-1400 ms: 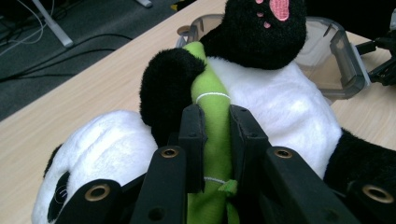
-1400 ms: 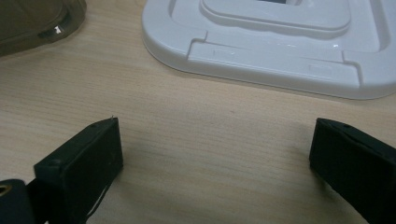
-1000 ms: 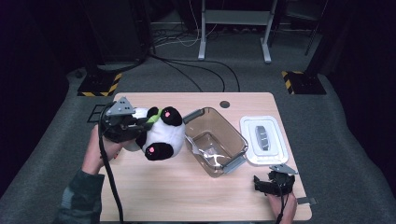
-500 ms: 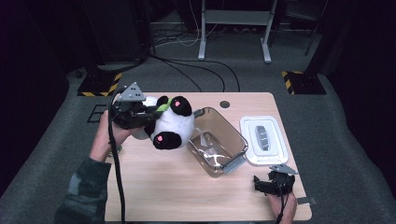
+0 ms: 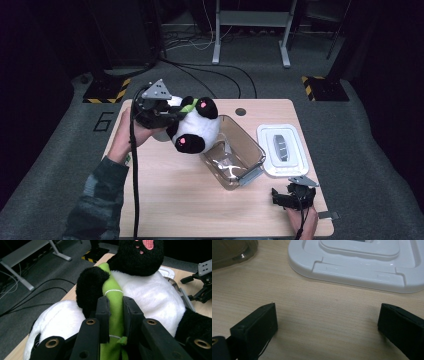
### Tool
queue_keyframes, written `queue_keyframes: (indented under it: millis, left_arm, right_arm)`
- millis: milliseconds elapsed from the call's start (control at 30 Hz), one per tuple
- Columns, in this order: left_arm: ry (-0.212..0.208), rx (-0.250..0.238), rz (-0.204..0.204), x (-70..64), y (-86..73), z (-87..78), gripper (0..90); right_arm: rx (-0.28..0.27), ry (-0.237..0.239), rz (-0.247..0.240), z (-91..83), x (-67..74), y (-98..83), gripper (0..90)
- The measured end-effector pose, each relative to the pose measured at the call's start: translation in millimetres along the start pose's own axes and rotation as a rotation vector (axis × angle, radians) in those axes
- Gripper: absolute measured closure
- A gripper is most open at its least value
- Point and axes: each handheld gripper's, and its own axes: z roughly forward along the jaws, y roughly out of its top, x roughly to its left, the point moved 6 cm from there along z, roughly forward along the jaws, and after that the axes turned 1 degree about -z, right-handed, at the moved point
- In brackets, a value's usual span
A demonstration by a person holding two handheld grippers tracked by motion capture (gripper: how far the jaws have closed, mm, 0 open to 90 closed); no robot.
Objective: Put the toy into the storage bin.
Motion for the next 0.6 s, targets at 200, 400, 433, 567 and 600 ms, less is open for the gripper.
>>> queue_keyframes:
  millis: [200, 400, 433, 567, 600]
  left_arm:
    - [-0.018, 0.002, 0.052, -3.7, 13.1, 12.8, 76.5]
    - [-0.058, 0.002, 0.083, -10.3, 24.1, 28.5, 76.5]
    - [-0.056, 0.003, 0.092, -11.2, 25.4, 30.9, 76.5]
    - [-0.080, 0.002, 0.109, -15.8, 29.1, 40.5, 76.5]
    - [-0.086, 0.002, 0.111, -16.8, 29.5, 42.6, 76.5]
  right_arm:
    - [0.000, 0.000, 0.000, 0.0, 0.0, 0.0, 1.9]
    - [0.000, 0.000, 0.000, 0.0, 0.0, 0.0, 1.9]
    - [0.000, 0.000, 0.000, 0.0, 0.0, 0.0, 1.9]
    - [0.000, 0.000, 0.000, 0.0, 0.0, 0.0, 1.9]
    - [0.000, 0.000, 0.000, 0.0, 0.0, 0.0, 1.9]
